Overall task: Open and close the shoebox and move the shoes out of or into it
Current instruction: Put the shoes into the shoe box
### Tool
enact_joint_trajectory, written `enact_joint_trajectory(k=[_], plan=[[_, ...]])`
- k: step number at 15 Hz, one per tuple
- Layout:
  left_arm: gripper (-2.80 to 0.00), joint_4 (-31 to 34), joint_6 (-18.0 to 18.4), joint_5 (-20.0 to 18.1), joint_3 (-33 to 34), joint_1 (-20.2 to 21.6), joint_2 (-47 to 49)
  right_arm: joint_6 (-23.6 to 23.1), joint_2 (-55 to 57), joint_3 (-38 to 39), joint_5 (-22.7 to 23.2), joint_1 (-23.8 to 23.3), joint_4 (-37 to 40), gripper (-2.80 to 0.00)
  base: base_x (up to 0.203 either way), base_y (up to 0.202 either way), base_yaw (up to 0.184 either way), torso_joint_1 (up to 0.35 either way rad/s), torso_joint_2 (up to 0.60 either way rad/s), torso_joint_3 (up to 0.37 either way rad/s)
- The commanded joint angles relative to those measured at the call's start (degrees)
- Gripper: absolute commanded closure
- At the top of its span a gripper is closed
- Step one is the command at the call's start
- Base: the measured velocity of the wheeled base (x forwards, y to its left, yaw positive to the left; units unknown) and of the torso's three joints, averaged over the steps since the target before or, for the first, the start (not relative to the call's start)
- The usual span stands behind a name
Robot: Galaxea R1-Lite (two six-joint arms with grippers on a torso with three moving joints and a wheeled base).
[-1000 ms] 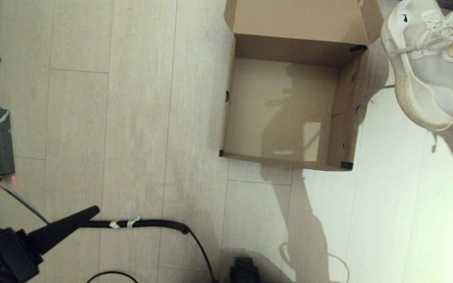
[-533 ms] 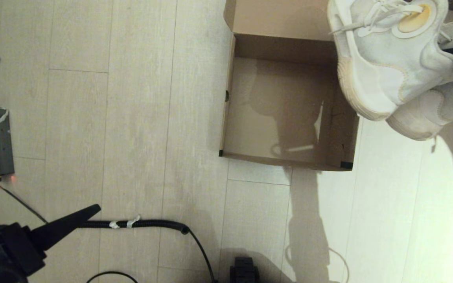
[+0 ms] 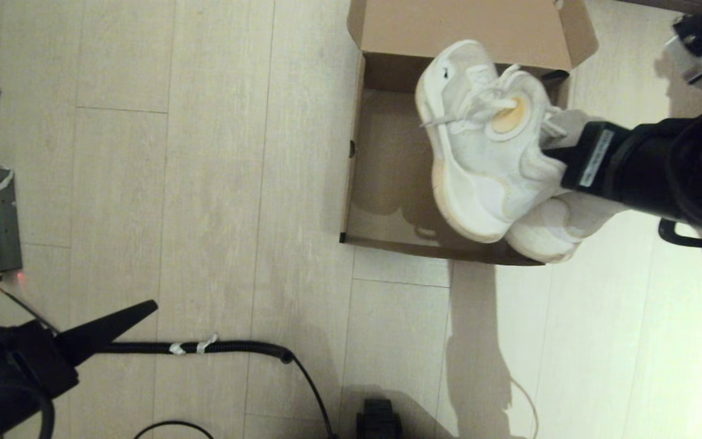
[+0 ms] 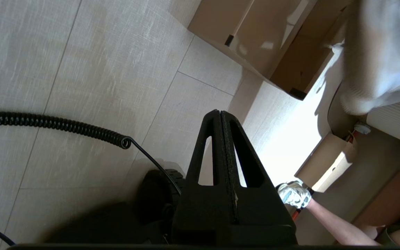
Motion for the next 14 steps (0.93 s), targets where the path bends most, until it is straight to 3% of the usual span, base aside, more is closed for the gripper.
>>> enact_joint_trajectory(k=[1, 3, 8, 14], plan=[[0.0, -0.2, -0.18, -0.03, -0.16, 0.01, -0.08, -0.06, 3.14, 1.56, -0.08, 0.11, -2.91, 0.0, 0.0, 0.0, 0.0, 0.0, 0.0, 0.0], [0.0, -0.2, -0.18, 0.06, -0.42, 0.01, -0.21, -2.09, 6.69, 3.41, 0.0, 0.05, -11.18, 0.0, 0.0, 0.0, 0.0, 0.0, 0.0, 0.0], [0.0, -0.2, -0.18, 0.06, -0.16, 0.24, -0.12, -13.63, 14.88, 9.7, 0.05, -0.32, -34.48, 0.0, 0.0, 0.0, 0.0, 0.0, 0.0, 0.0], [0.0, -0.2, -0.18, 0.06, 0.11, 0.2, -0.47, -18.06, 21.33, 10.99, -0.14, -1.21, -45.17, 0.0, 0.0, 0.0, 0.0, 0.0, 0.0, 0.0]])
